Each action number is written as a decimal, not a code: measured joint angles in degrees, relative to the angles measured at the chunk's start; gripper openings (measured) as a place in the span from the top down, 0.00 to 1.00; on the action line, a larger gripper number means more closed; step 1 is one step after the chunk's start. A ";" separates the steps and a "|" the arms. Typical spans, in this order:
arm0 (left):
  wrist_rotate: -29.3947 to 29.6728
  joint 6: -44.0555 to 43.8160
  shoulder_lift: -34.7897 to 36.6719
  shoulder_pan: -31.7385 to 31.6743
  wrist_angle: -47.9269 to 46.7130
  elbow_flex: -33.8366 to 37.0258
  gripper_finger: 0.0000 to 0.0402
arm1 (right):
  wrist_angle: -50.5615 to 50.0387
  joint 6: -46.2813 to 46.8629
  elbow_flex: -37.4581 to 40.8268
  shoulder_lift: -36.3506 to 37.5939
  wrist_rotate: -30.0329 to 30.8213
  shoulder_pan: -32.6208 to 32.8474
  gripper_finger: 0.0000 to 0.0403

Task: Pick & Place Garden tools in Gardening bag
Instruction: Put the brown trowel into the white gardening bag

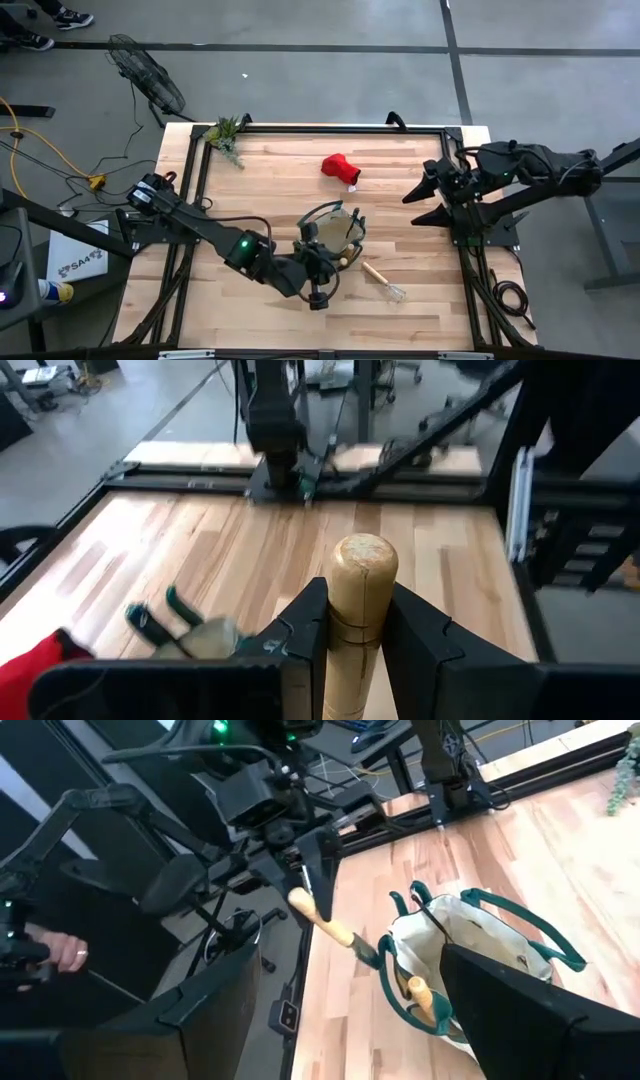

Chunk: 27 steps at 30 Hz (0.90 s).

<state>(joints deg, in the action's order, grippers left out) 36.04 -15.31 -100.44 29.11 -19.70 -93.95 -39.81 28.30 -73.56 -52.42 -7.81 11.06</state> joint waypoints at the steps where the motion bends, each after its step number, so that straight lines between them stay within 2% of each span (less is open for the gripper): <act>1: 0.18 -0.34 0.00 0.01 -1.24 0.00 0.84 | 0.00 -0.01 0.00 0.00 0.23 0.31 0.25; 5: 0.41 -2.28 -0.07 -0.27 -3.69 0.00 0.84 | 0.04 -0.05 0.00 0.00 0.39 1.25 0.25; 12: -1.16 -2.93 -2.93 -0.70 -2.02 -0.20 0.84 | 0.13 -0.05 0.00 -0.01 0.39 1.39 0.25; 19: 0.74 -2.57 -5.81 -0.78 -2.79 -0.10 0.84 | 0.15 -0.05 0.00 -0.02 0.39 1.39 0.25; 27: 1.82 -2.70 -6.03 -1.06 -6.46 0.00 0.84 | 0.13 -0.05 0.00 -0.02 0.39 1.39 0.25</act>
<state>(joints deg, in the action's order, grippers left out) 37.87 -18.02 -106.48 28.05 -26.16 -93.95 -39.68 28.25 -73.56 -52.45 -7.42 12.45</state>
